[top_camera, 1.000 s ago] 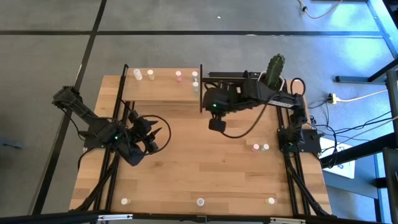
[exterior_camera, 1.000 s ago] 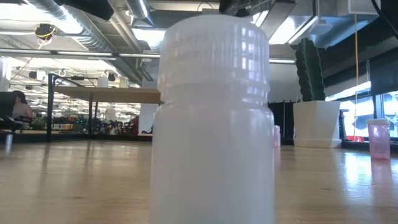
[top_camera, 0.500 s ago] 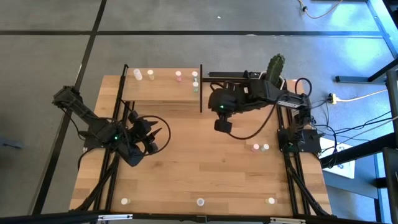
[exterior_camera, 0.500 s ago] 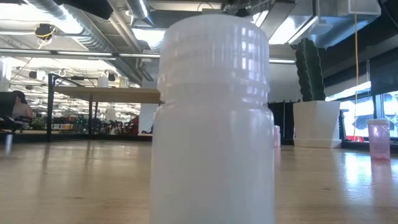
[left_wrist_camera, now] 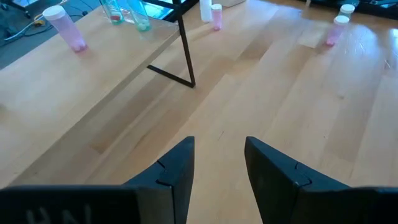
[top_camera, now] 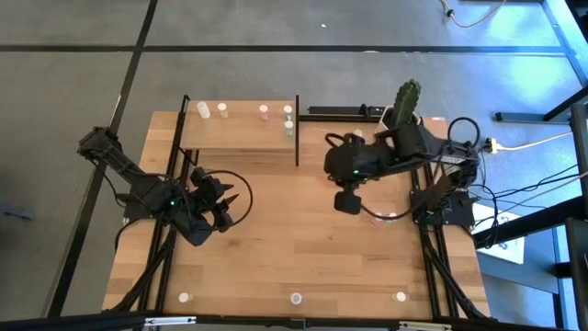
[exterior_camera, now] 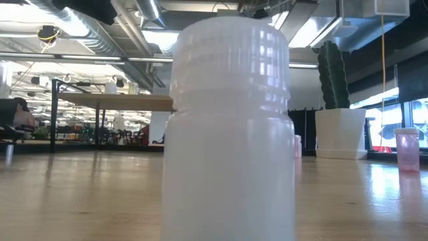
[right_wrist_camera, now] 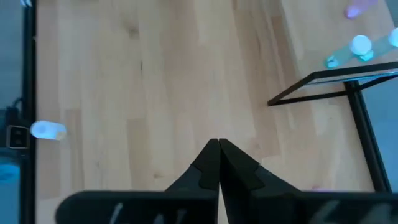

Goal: Pick and place medicine bottles onto shelf by color
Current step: Put the bottom pink pill bottle on the shelf and align it with the other pink pill bottle

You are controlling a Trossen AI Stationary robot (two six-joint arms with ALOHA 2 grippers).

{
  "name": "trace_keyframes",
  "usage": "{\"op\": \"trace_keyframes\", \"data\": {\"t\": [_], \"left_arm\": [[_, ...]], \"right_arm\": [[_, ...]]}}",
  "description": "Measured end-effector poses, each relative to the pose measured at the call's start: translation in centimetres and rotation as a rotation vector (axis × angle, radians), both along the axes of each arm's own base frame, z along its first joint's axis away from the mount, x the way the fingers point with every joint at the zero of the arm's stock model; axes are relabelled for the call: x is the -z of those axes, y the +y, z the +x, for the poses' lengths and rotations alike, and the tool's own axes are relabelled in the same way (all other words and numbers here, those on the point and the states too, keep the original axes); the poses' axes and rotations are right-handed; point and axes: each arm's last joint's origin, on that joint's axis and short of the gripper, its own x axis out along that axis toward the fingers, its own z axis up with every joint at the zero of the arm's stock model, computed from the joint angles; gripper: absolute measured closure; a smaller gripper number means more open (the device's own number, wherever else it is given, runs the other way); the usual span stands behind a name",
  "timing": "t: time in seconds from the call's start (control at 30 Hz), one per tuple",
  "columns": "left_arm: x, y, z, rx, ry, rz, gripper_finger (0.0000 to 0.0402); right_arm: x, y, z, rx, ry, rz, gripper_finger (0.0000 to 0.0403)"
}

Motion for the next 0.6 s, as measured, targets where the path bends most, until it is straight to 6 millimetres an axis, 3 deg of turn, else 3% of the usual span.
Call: {"op": "trace_keyframes", "data": {"t": [0.3, 0.6], "left_arm": [[0.0, 0.0, 0.0, 0.005, 0.006, -0.002, 0.0266], [0.2, -0.5, -0.3, 0.064, 0.065, -0.074, 0.0266]], "right_arm": [[-0.6, 0.5, -1.5, 0.034, -0.025, 0.022, 0.0396], [3.5, -0.5, -5.2, 0.254, 0.074, 0.013, 0.0396]]}}
